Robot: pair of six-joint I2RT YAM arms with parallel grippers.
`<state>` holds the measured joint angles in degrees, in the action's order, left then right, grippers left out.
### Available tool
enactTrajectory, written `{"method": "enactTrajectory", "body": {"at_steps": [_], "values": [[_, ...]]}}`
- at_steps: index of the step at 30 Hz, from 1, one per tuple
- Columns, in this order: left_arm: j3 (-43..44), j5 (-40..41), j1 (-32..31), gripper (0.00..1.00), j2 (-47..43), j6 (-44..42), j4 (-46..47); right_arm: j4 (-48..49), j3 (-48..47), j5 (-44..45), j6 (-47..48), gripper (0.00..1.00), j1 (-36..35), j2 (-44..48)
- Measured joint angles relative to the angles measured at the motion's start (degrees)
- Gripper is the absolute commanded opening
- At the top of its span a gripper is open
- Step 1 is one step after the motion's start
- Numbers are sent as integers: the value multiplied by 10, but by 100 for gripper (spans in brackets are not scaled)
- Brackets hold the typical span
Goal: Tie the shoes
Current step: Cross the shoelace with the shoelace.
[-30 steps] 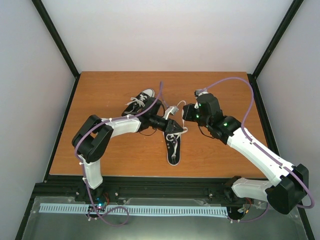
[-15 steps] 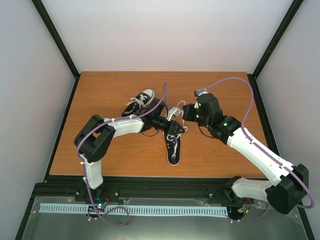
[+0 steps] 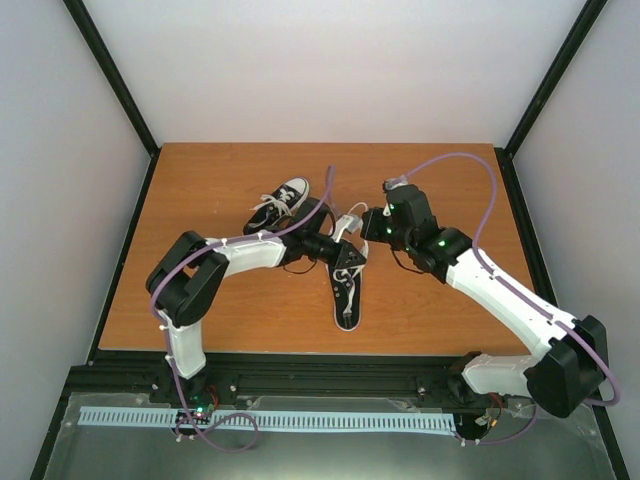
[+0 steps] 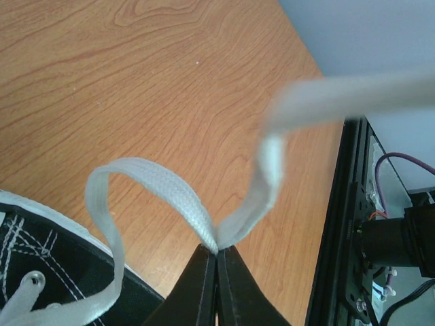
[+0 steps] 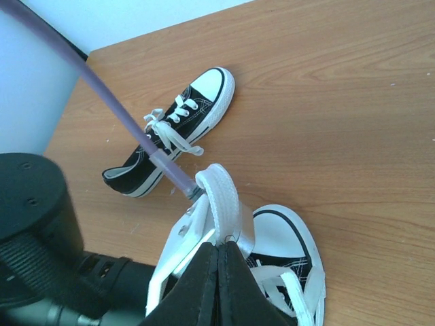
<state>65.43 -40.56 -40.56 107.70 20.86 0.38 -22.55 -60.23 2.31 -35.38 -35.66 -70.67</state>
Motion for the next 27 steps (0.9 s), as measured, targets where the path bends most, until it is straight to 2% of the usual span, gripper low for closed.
{"method": "enactTrajectory", "body": {"at_steps": [7,13,14,18,23,25,27], "values": [[-39,7,0,1,-45,1,7,18,-14,-19,0,3,9,-59],[-91,20,0,1,-97,9,24,40,-61,-54,3,3,16,-142],[-100,26,0,1,-106,11,26,41,-72,-63,5,7,17,-158],[-139,46,5,1,-140,33,37,41,-122,-94,20,47,21,-226],[-159,54,24,1,-154,64,49,42,-131,-115,29,86,38,-261],[-160,49,33,1,-154,75,54,52,-110,-121,42,94,52,-246],[-160,43,42,1,-154,83,60,61,-75,-127,51,98,66,-217]]}}
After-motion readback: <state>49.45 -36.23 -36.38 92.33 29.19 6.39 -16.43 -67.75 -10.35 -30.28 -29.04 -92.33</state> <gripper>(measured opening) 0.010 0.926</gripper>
